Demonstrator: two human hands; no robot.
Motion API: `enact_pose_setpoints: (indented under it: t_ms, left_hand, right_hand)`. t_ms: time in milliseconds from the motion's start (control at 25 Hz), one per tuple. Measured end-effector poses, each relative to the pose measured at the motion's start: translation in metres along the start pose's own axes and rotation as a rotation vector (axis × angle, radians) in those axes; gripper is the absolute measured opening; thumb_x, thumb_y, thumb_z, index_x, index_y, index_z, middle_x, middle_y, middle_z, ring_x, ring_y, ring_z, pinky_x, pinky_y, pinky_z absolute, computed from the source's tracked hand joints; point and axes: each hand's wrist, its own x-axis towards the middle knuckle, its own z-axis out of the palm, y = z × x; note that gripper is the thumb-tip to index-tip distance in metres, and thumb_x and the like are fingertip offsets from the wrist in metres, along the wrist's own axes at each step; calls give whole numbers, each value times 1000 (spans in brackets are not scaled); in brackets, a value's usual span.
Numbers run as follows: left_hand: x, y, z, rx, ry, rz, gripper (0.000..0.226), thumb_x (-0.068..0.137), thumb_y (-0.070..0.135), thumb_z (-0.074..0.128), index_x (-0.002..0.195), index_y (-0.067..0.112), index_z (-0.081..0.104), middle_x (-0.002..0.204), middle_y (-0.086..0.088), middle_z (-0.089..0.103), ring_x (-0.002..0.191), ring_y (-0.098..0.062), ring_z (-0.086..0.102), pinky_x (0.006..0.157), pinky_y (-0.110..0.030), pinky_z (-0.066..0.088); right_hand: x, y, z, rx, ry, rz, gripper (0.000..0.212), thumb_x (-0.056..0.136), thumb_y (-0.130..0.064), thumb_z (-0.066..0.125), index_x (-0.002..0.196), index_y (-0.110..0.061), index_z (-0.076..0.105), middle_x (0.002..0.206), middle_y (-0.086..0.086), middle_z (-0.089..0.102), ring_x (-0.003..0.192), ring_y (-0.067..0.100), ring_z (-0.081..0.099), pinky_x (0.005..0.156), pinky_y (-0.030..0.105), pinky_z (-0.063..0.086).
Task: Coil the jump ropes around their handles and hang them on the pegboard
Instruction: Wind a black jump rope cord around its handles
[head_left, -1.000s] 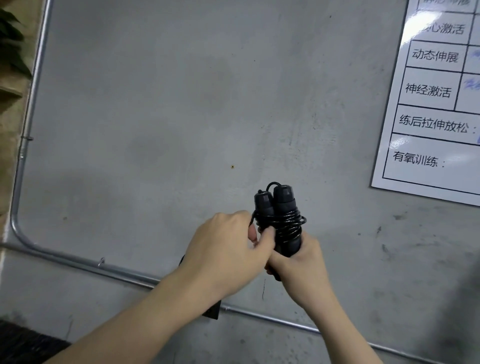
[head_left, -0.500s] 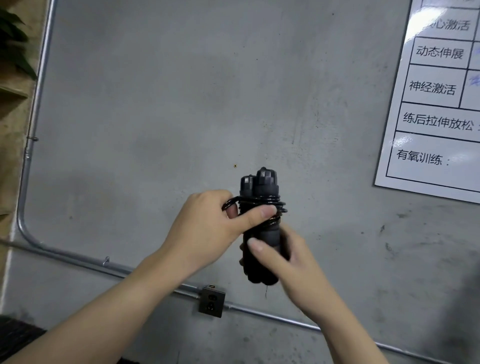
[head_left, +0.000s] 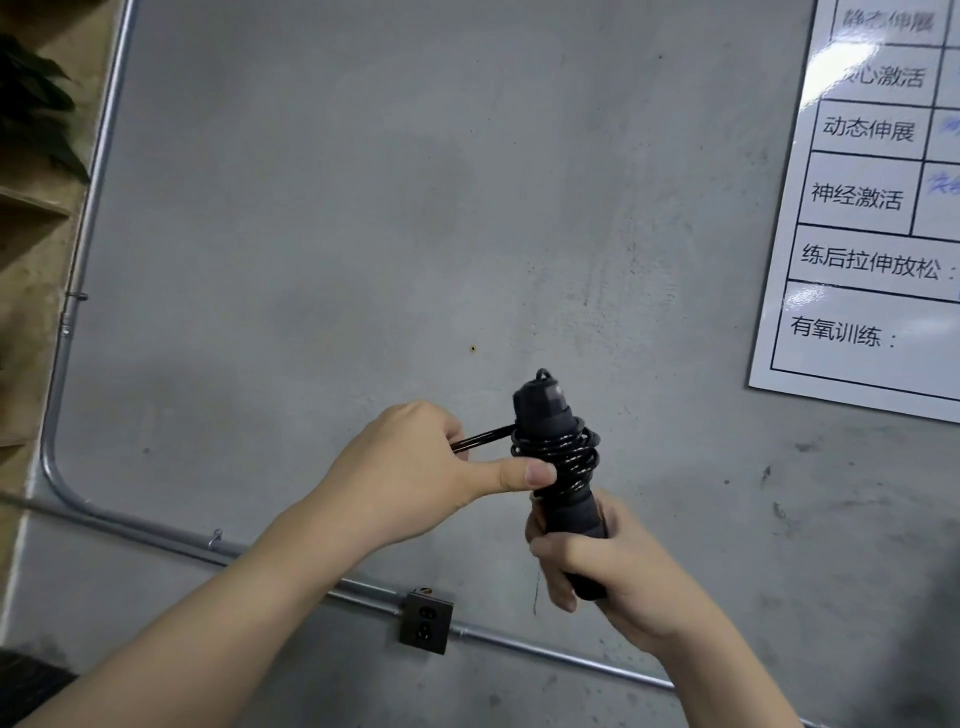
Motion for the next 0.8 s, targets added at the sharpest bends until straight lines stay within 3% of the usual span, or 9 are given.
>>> enact_pose_setpoints:
  t_ms: [160,280,440,560,640,720,800]
  left_hand:
    - [-2,-1,3,53,-21,51,71,53,89,67,66,21,55,51,13,48,50,-6,43,53,-28,35]
    - [-6,-1,14,-75,-92,164,50,75,73,72,81,25,61,54,13,42,50,-6,36,54,-28,32]
    - [-9,3,27,-177,-12,203,47,72,74,71,85,30,61,54,11,31,51,-9,28,50,-27,25]
    - [-8,2,29,-200,40,223,38,81,65,71,86,29,62,53,10,33,50,-9,29,50,-26,27]
    - [-1,-4,23,-238,5,258,31,84,64,70,94,34,67,57,7,38,53,-13,33,53,-31,36]
    - [2,-7,19,-318,-100,305,37,85,66,69,108,37,70,75,-8,64,63,-31,54,68,-45,56]
    - [0,-7,24,-487,-213,337,42,84,61,73,117,35,70,106,-15,73,95,-42,71,90,-65,53]
  right_hand:
    - [-3,-8,-16,-330,169,51,17,67,-11,70,82,-17,64,67,5,48,52,17,43,48,29,39]
    - [-3,-12,-12,-450,265,43,16,73,-6,71,85,-14,62,64,-2,45,55,16,41,50,28,40]
    - [1,-4,6,-575,475,-75,19,66,-14,69,79,-20,56,54,-13,48,49,8,37,46,22,34]
    - [3,2,21,-677,555,-103,24,69,-17,75,80,-22,54,58,-18,56,49,7,45,48,19,35]
    - [1,-6,20,-613,452,-71,26,74,-21,80,84,-20,56,60,-17,57,51,5,49,51,19,39]
    - [-5,-18,10,-291,185,12,28,75,-26,82,89,-15,61,67,-7,62,57,15,57,53,25,44]
    - [-12,-26,4,79,-69,78,23,75,-30,81,91,-17,71,73,13,67,59,27,63,57,31,50]
